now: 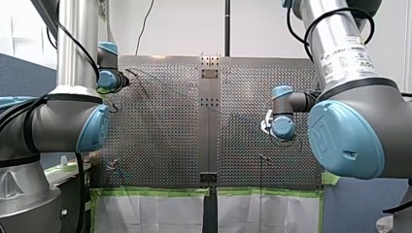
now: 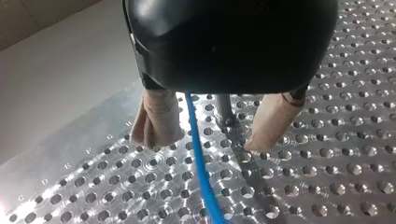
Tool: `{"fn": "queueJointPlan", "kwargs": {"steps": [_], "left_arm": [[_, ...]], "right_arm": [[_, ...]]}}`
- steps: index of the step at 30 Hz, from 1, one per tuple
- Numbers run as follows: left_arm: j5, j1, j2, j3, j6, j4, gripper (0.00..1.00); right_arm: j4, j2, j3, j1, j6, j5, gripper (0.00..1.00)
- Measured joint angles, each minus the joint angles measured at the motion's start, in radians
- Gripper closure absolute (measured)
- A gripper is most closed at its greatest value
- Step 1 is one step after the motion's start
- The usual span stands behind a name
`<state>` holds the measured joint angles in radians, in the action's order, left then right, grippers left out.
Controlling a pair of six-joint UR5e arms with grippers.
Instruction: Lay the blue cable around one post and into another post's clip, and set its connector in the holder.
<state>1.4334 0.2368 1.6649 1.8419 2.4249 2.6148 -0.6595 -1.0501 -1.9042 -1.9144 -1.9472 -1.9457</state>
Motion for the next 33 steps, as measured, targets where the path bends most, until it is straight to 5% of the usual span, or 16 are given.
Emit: {"fn": "queueJointPlan", "kwargs": {"steps": [9, 15, 21, 33], "left_arm": [[-0.001, -0.003, 0.000, 0.000, 0.000, -0.001, 0.00], [0.000, -0.006, 0.000, 0.000, -0.003, -0.001, 0.00], [0.000, -0.007, 0.000, 0.000, -0.003, -0.001, 0.00], [0.000, -0.007, 0.000, 0.000, -0.003, -0.002, 0.00]], "right_arm": [[-0.077, 0.039, -0.077, 0.065, 0.037, 0.027, 1.00], [-0.134, 0.042, -0.134, 0.121, 0.040, 0.082, 1.00], [-0.190, 0.067, -0.186, 0.178, 0.080, 0.139, 1.00], [-0.182, 0.177, -0.105, 0.292, 0.167, 0.253, 1.00]]}}
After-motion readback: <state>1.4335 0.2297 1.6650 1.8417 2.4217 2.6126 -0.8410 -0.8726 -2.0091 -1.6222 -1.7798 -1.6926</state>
